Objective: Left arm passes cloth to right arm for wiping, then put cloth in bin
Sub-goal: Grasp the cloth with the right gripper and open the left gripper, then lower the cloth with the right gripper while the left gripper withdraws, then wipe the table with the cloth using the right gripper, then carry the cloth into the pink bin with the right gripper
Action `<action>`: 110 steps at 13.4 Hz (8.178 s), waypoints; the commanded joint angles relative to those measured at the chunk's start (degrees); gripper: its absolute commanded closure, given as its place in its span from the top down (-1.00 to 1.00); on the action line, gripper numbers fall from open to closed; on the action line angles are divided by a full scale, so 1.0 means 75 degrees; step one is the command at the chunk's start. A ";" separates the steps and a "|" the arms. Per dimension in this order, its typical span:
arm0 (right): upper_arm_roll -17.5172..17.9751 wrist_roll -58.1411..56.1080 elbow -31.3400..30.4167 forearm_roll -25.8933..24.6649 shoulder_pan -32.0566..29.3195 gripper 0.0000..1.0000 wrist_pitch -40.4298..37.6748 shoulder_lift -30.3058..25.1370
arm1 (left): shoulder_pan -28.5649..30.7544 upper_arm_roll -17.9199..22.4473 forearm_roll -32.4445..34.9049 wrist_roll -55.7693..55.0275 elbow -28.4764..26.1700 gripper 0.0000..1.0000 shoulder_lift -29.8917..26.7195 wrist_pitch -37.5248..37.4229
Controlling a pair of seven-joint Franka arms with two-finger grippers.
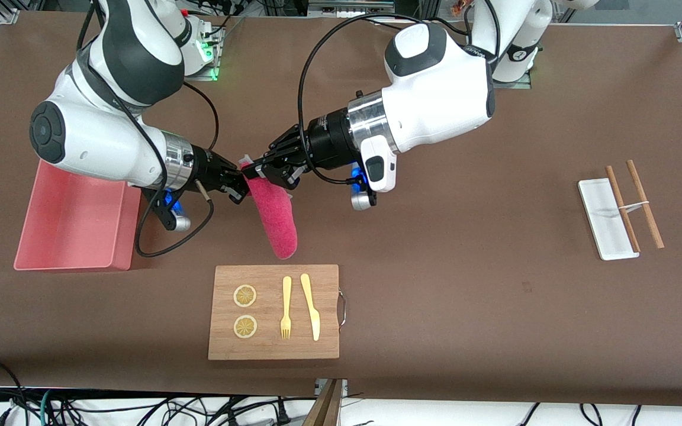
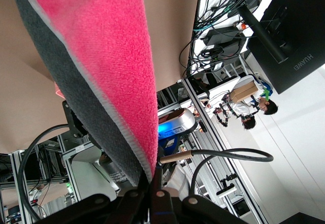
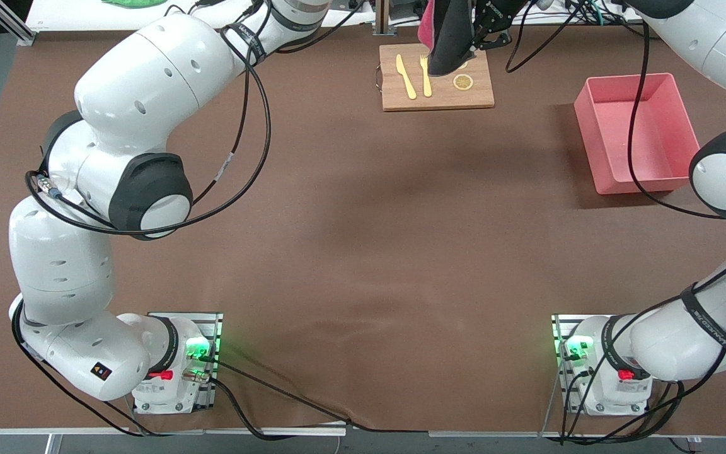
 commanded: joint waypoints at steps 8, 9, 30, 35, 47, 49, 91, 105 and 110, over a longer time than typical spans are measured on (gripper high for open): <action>-0.0041 -0.0292 0.0039 0.0146 -0.0060 -1.00 -0.0112 -0.0008 | -0.0023 0.0051 -0.0236 0.0020 0.0303 -0.54 0.0157 0.0036; -0.0041 -0.0305 0.0039 0.0146 -0.0072 -1.00 -0.0112 -0.0008 | -0.0012 0.0062 -0.0236 0.0020 0.0303 -0.22 0.0157 0.0036; -0.0017 -0.1032 0.0075 -0.0945 0.1497 -1.00 0.0017 0.1456 | 0.3185 0.0133 0.3487 0.4494 -0.3670 1.00 -0.3263 -0.3533; -0.0064 -0.1485 -0.0287 -0.1352 0.1580 -1.00 -0.0309 0.1995 | 0.3960 0.0133 0.6158 0.6367 -0.3728 1.00 -0.3861 -0.6053; -0.0392 -0.5938 -0.0723 -0.4525 -0.1255 -1.00 -0.2185 0.1938 | 0.4735 0.0109 0.8636 0.8305 -0.7186 1.00 -0.5913 -0.5167; -0.0392 -0.6386 -0.0676 -0.4764 -0.1477 -1.00 -0.2197 0.1902 | 0.4933 0.0133 0.8565 0.8317 -0.6882 1.00 -0.5738 -0.5143; -0.2477 -0.7180 -0.1367 -0.1914 0.0396 -1.00 -0.0661 0.2113 | 0.5121 0.0086 0.8553 0.9594 -0.4115 1.00 -0.4261 -0.6034; -0.4548 -1.1291 0.1481 -0.3979 0.0396 -1.00 -0.4892 0.0847 | 0.5215 0.0097 0.8553 0.9594 -0.3892 1.00 -0.4191 -0.6034; -0.5818 -1.3533 0.1423 -0.4294 0.0222 -1.00 -0.4227 0.0929 | 0.5215 0.0086 0.8553 0.9594 -0.3892 1.00 -0.4191 -0.6034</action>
